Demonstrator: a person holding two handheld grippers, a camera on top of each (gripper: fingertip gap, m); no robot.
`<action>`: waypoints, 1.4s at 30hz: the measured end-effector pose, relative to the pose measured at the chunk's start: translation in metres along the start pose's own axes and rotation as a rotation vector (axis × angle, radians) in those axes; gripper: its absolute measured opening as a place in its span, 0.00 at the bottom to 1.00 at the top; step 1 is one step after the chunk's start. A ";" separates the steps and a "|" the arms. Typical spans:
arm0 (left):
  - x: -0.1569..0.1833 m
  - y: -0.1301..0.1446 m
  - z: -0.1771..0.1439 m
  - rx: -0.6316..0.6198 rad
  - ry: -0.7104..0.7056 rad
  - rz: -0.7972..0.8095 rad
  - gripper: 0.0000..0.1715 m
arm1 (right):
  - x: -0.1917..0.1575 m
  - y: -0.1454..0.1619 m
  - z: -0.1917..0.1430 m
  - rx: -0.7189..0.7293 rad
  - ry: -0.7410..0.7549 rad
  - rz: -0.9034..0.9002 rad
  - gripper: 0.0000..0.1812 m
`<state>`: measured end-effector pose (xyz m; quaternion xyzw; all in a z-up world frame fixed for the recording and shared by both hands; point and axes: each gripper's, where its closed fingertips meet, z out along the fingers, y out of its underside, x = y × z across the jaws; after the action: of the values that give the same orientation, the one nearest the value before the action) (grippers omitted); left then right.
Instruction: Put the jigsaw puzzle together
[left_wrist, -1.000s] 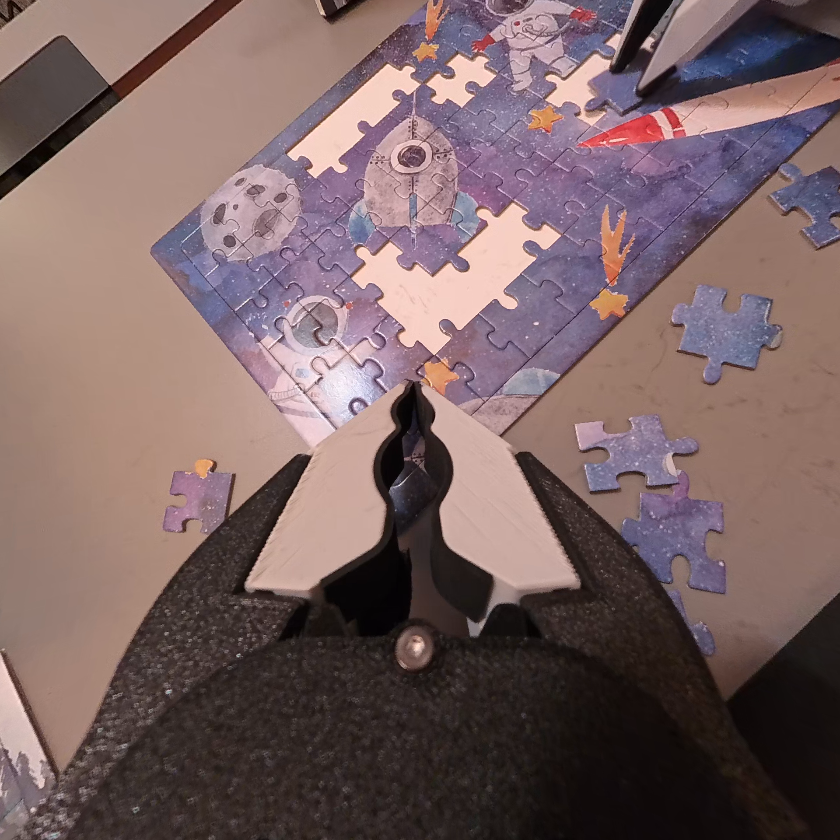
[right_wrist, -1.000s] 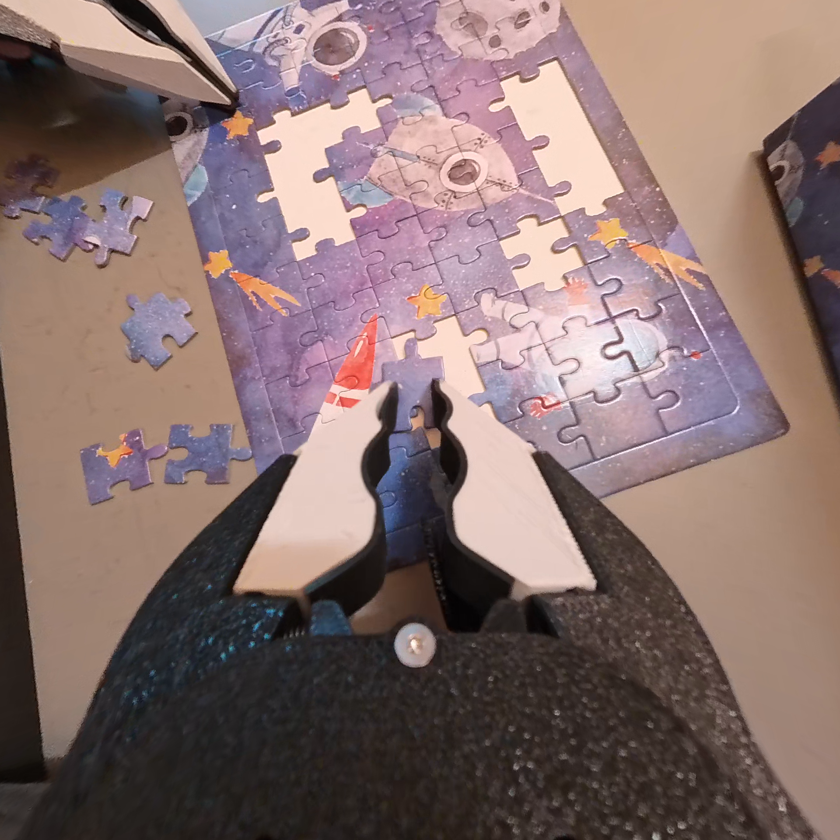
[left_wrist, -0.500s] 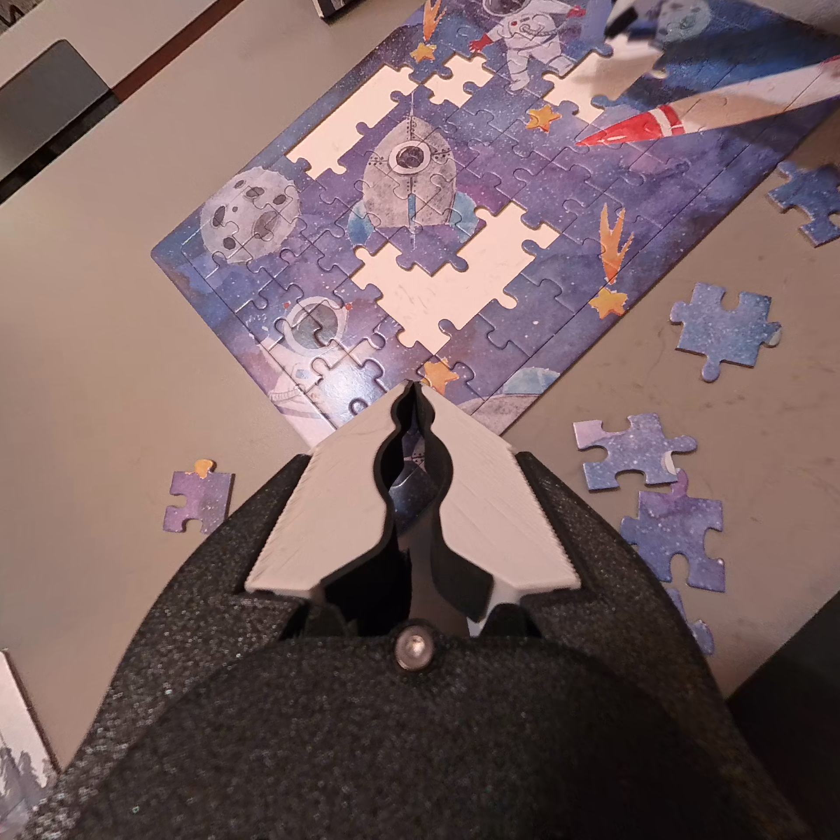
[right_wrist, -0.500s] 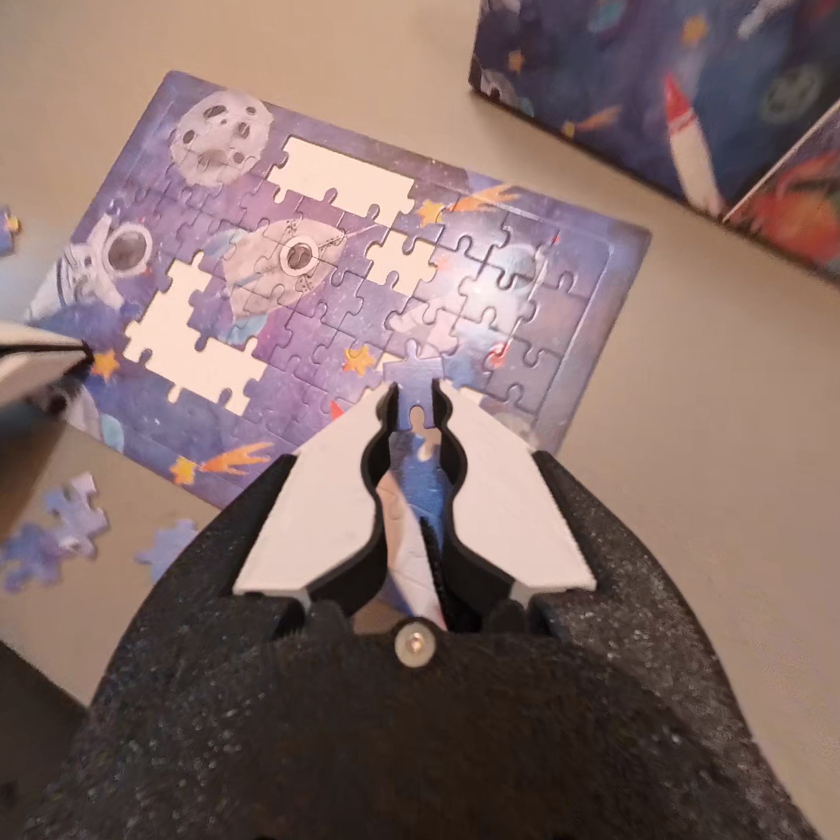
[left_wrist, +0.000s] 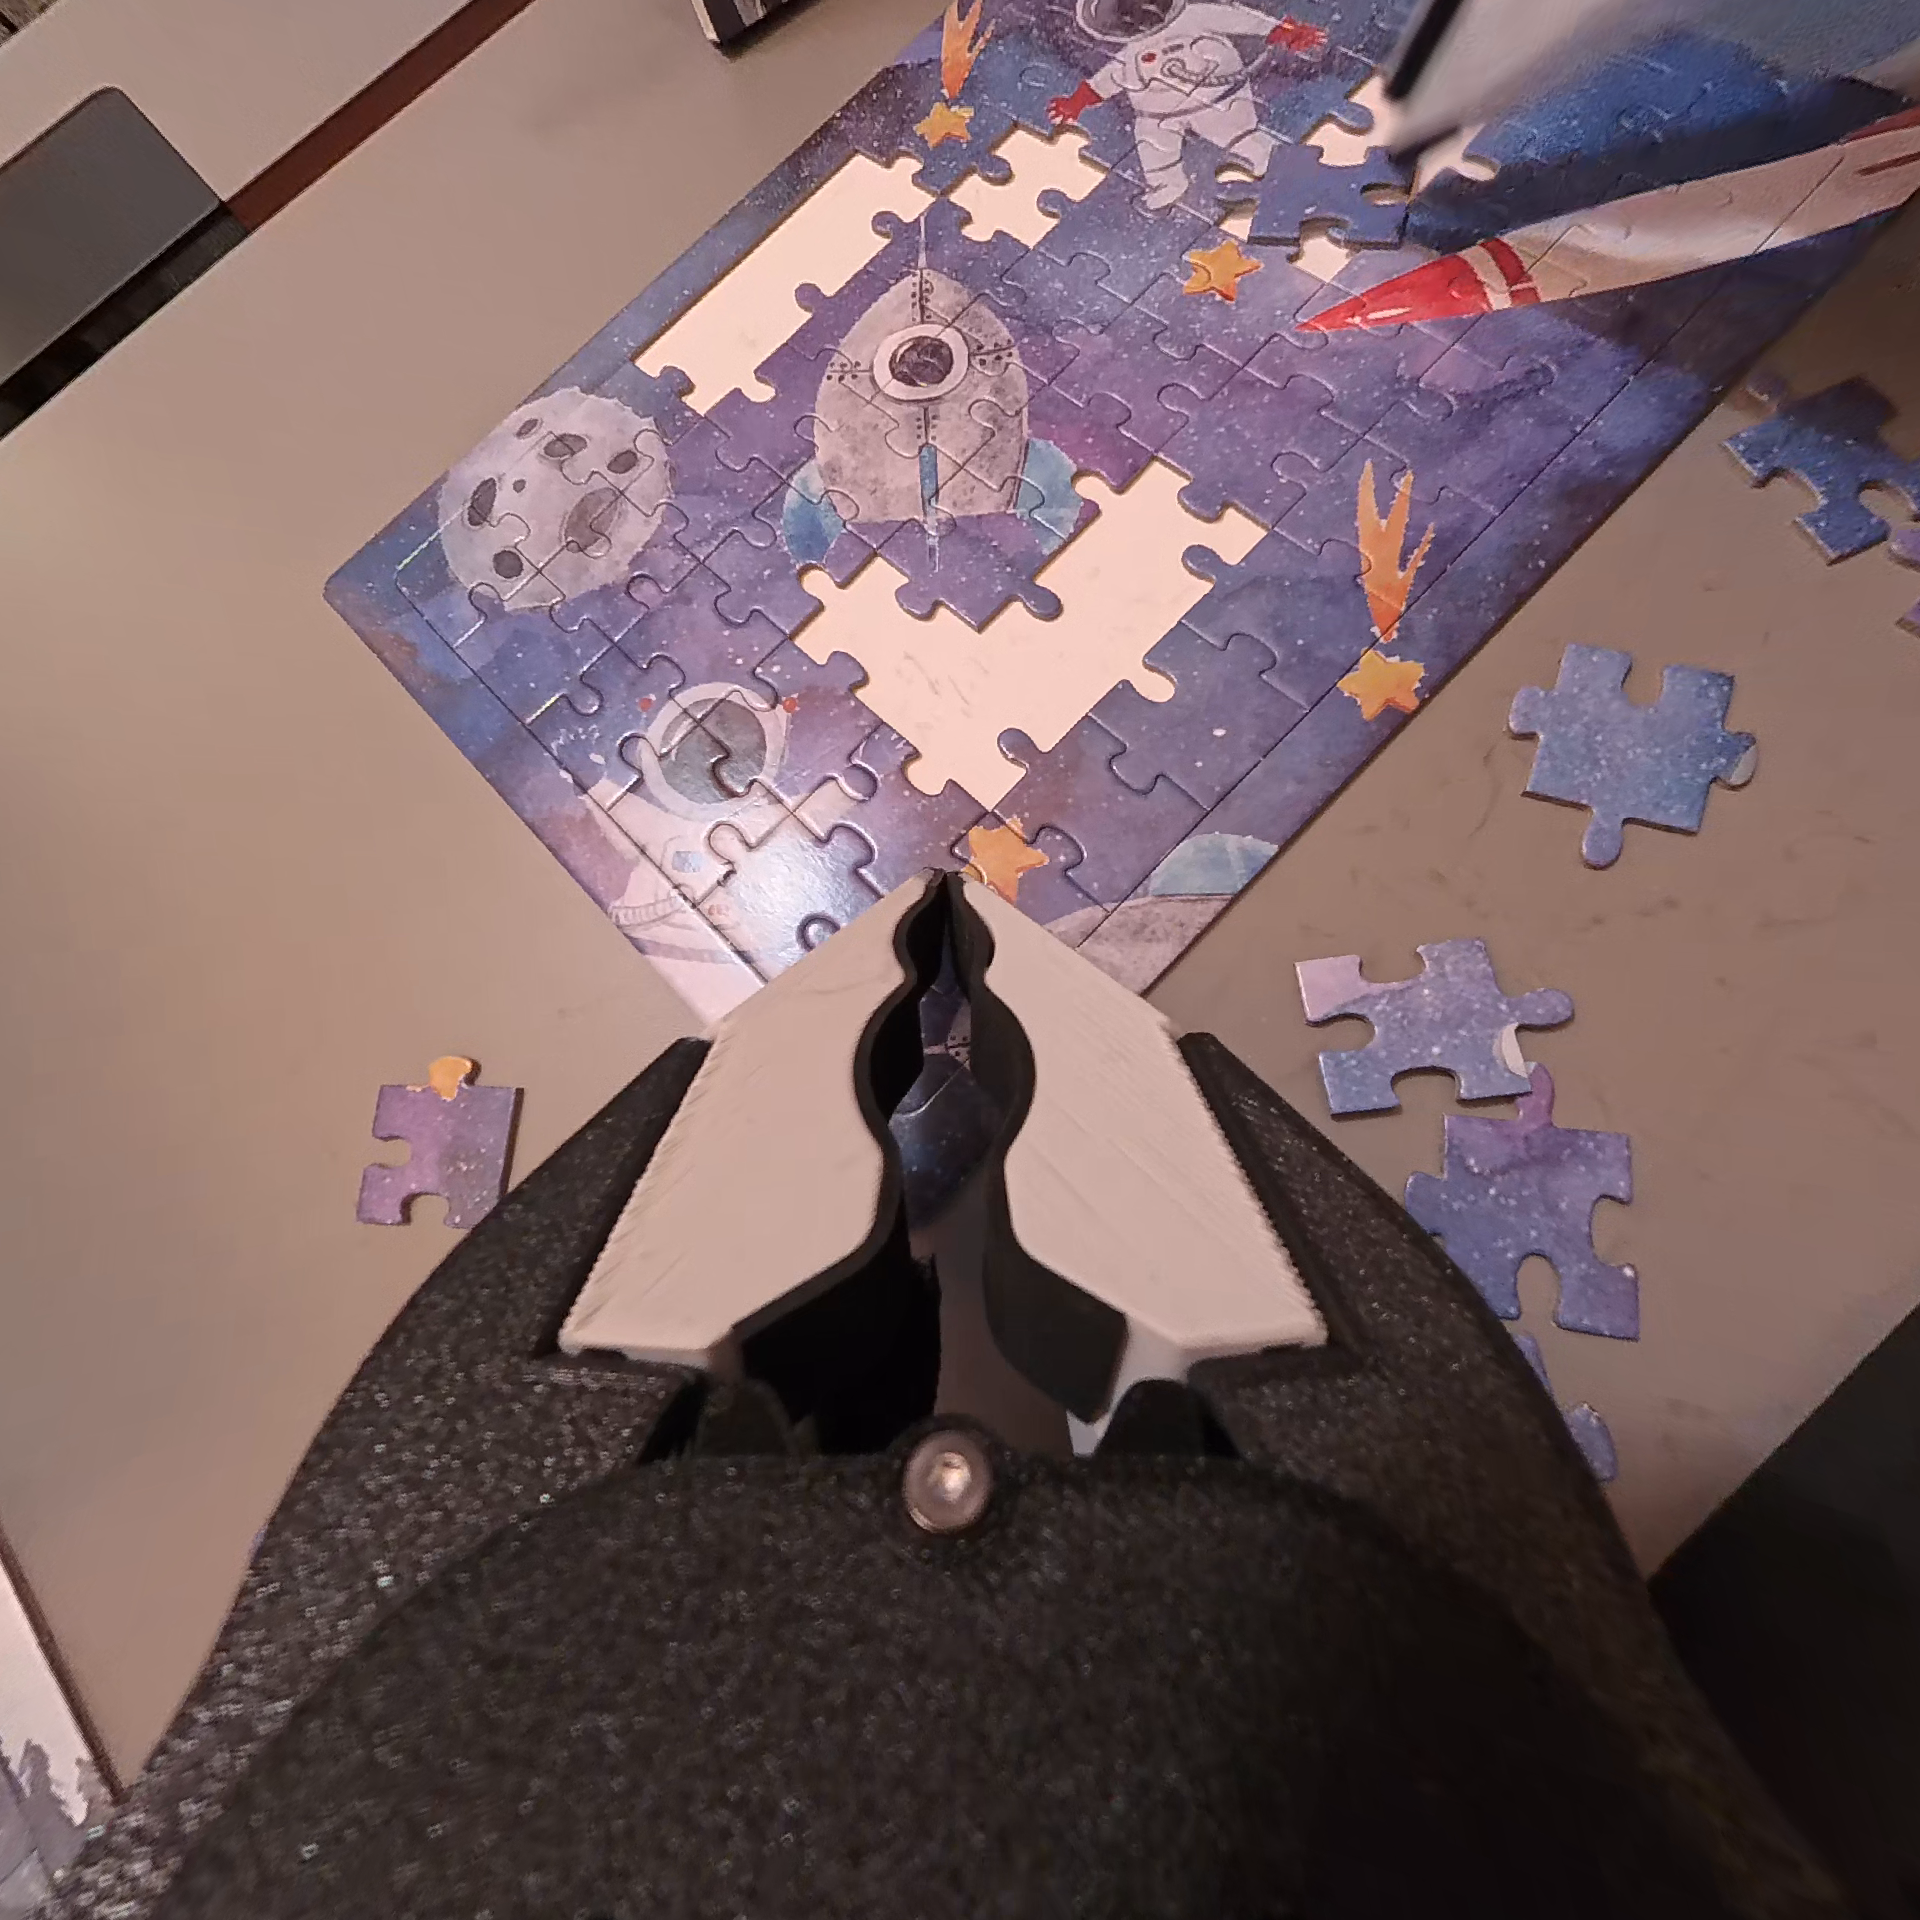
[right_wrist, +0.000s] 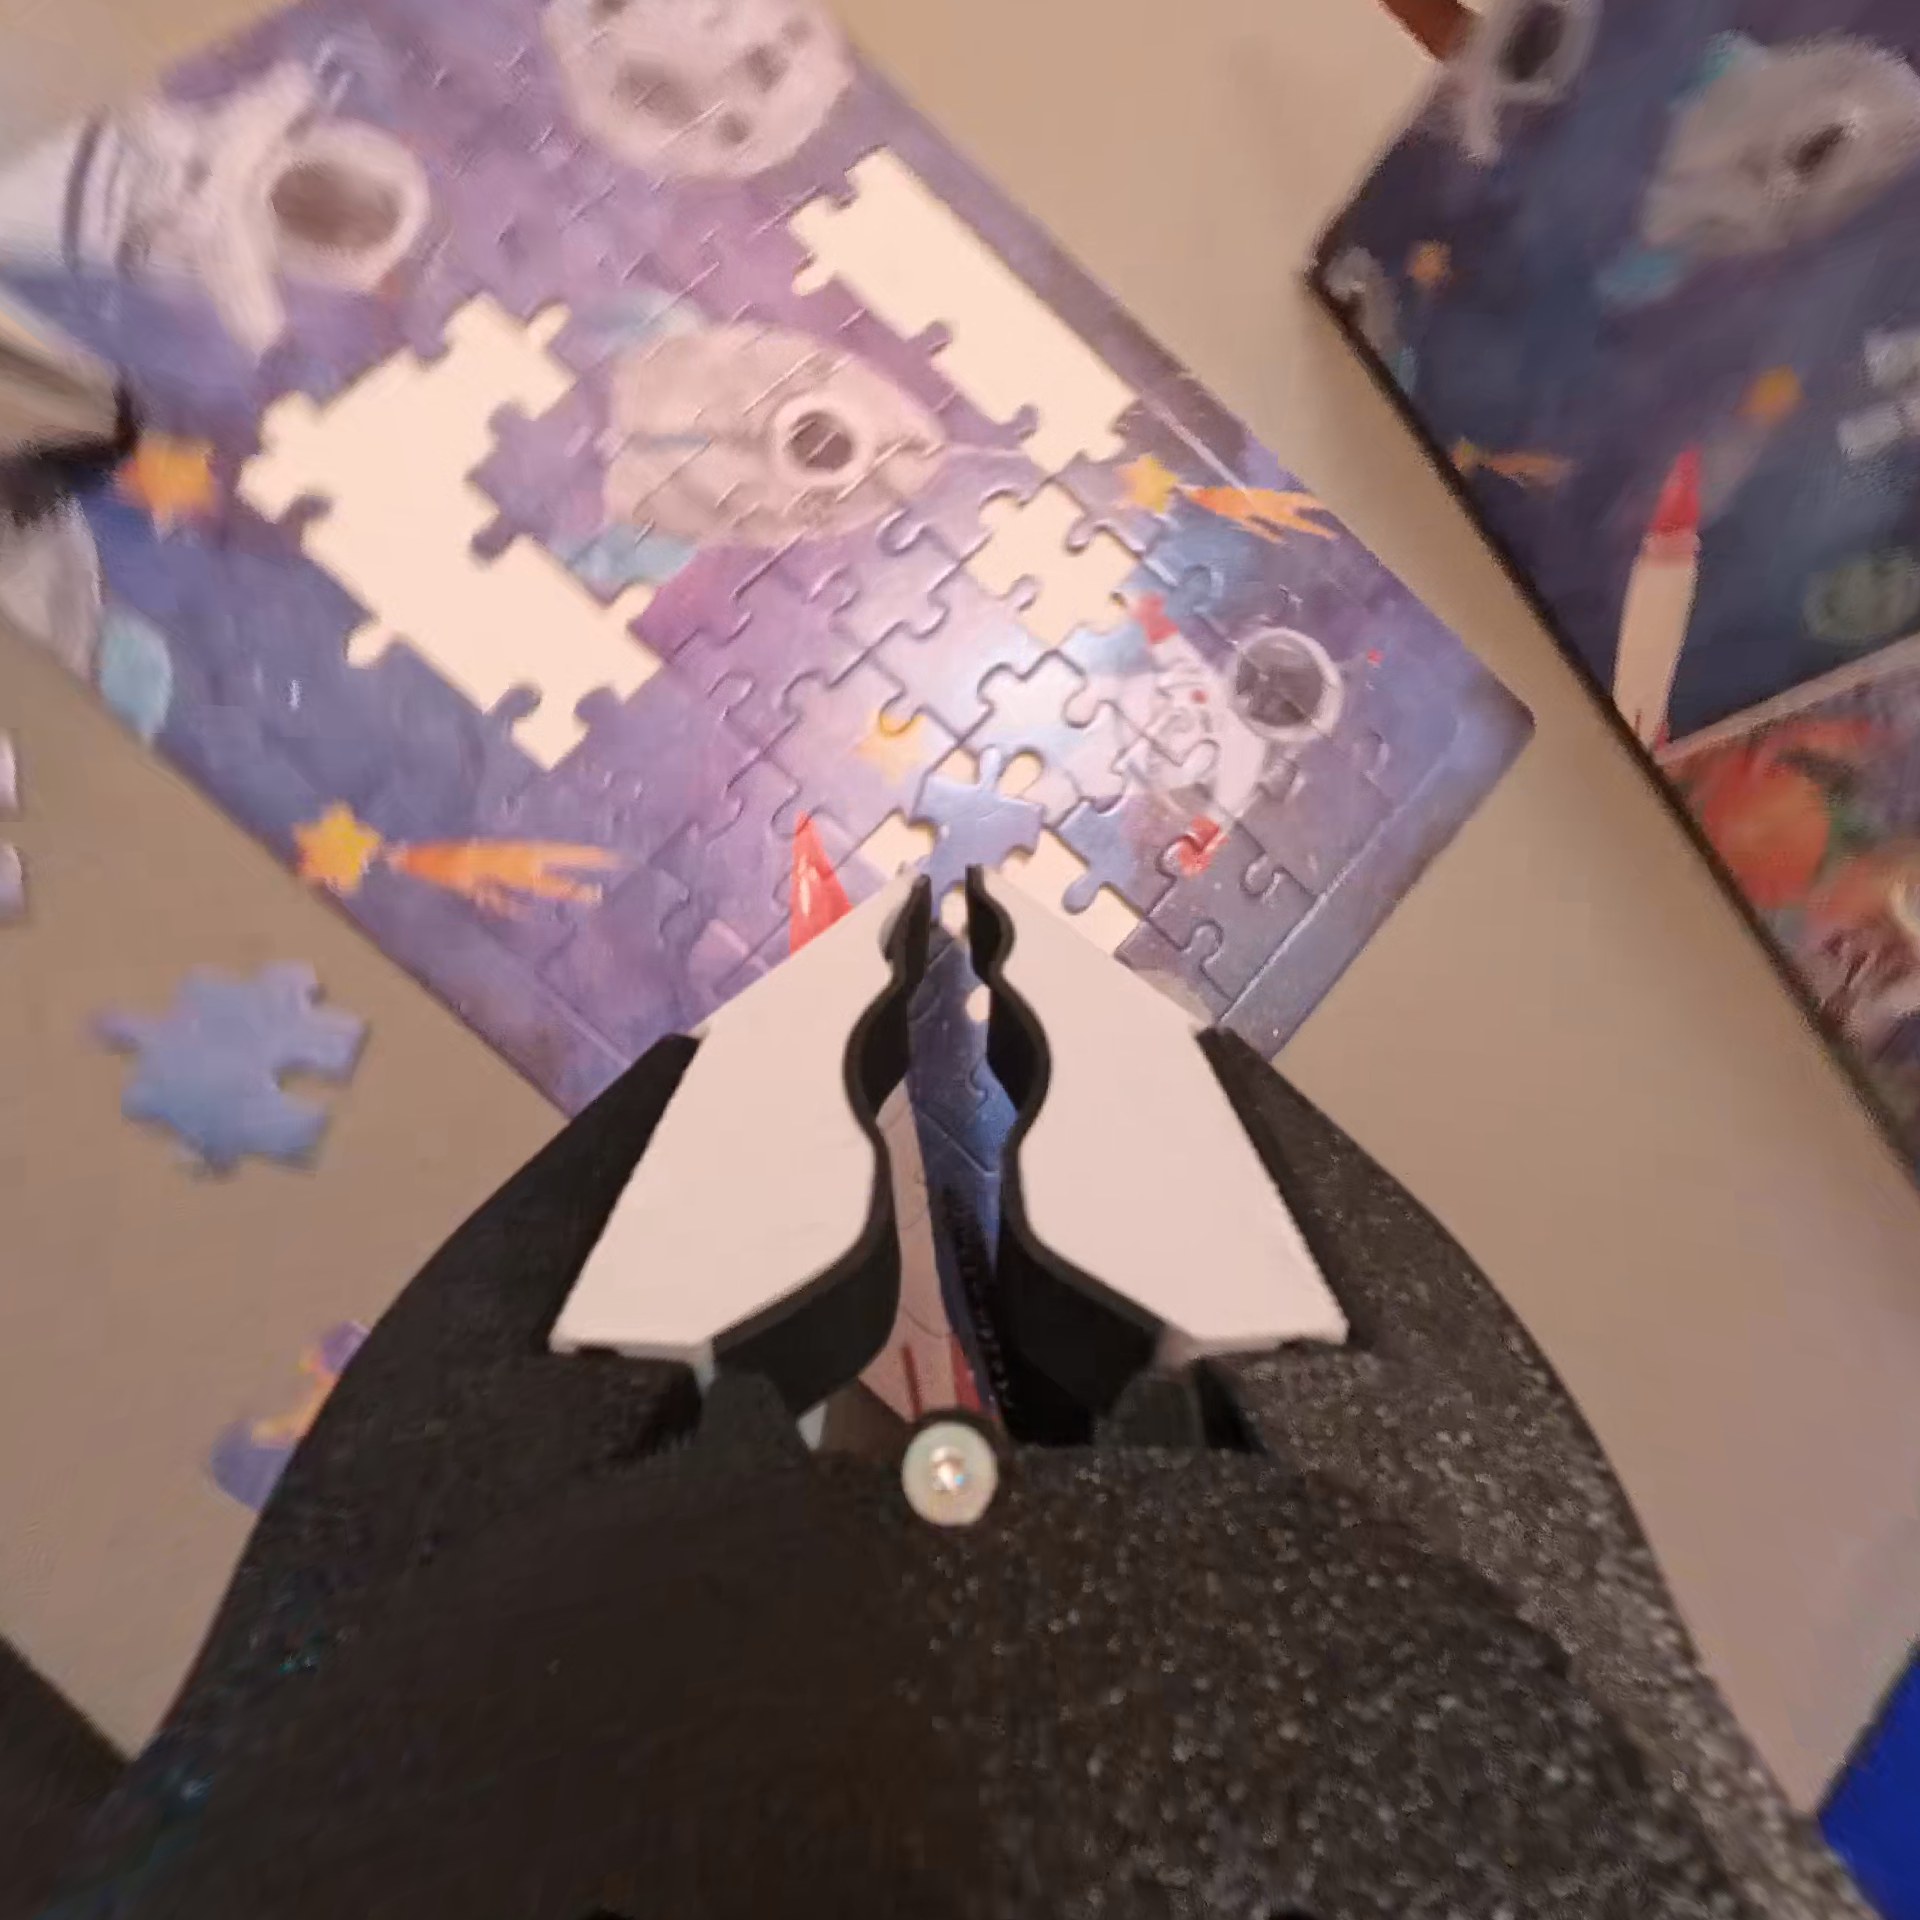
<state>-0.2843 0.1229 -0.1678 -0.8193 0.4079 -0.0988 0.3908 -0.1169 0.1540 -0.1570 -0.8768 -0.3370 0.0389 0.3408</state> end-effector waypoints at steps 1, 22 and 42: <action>0.000 0.000 0.000 0.000 0.001 -0.001 0.00 | -0.001 0.005 0.002 -0.010 0.018 -0.079 0.00; 0.000 0.000 0.000 0.002 0.007 -0.008 0.00 | 0.024 0.012 0.012 -0.038 0.064 0.083 0.00; 0.000 0.000 0.000 0.002 0.003 -0.003 0.00 | -0.001 -0.005 0.016 0.022 -0.019 0.074 0.00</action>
<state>-0.2840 0.1229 -0.1678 -0.8194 0.4071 -0.1012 0.3906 -0.1255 0.1655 -0.1659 -0.8844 -0.3071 0.0636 0.3457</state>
